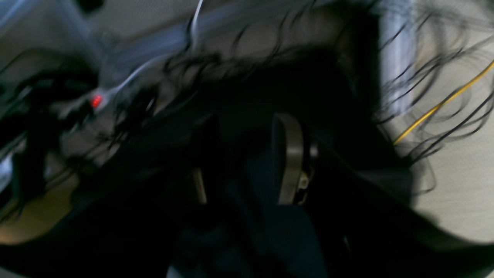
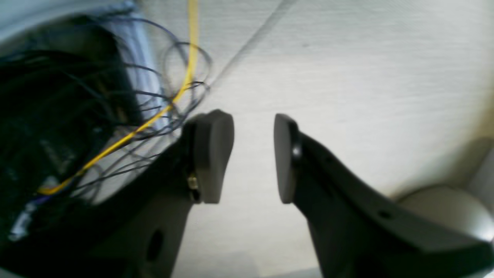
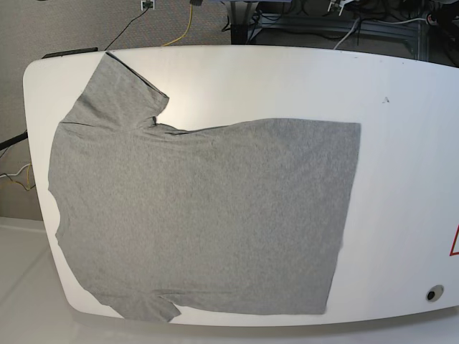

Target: Fold the T-shirt properly

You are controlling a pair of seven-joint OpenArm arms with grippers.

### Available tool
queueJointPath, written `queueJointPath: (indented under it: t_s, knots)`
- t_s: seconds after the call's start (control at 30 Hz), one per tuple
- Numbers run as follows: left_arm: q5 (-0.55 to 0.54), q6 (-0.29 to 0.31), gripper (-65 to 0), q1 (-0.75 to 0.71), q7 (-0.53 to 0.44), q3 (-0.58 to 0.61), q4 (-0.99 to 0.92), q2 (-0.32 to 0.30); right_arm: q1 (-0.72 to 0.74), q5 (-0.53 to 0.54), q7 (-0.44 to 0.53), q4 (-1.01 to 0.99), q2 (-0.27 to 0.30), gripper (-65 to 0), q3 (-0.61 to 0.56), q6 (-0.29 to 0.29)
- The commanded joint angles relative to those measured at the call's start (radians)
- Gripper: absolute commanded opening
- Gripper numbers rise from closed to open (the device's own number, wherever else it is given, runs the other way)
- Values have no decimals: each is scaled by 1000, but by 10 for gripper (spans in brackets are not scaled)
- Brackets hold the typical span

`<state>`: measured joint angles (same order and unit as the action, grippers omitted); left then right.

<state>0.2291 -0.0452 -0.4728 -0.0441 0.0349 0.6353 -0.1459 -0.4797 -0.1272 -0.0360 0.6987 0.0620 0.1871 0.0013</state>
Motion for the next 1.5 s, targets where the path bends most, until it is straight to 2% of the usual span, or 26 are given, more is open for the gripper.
queueJointPath:
  t_s: [0.0,0.23,0.3,0.5,0.9,1.23,1.47]
  knots:
    - [-28,7,-433,-48,-42,8,117,-7,-68,1,18,127,9,-466,-4,3]
    - [-66,9,-433,-131,-31,12,263,-35,-159,23,2,271,22,-482,-4,3]
    - [-63,8,-434,-180,-8,13,329,-54,-212,41,-1,351,49,-479,-1,5]
    - [-52,10,-434,-249,6,12,431,-75,-284,70,-8,467,81,-477,-2,9]
    - [-30,11,-441,-392,-28,18,681,-162,-425,38,3,670,123,-476,-1,2]
    - [-30,7,-438,-429,-48,13,817,-195,-486,47,4,803,138,-480,1,-2]
    - [-109,6,-435,-414,-52,11,917,-228,-506,58,10,907,150,-479,11,-6]
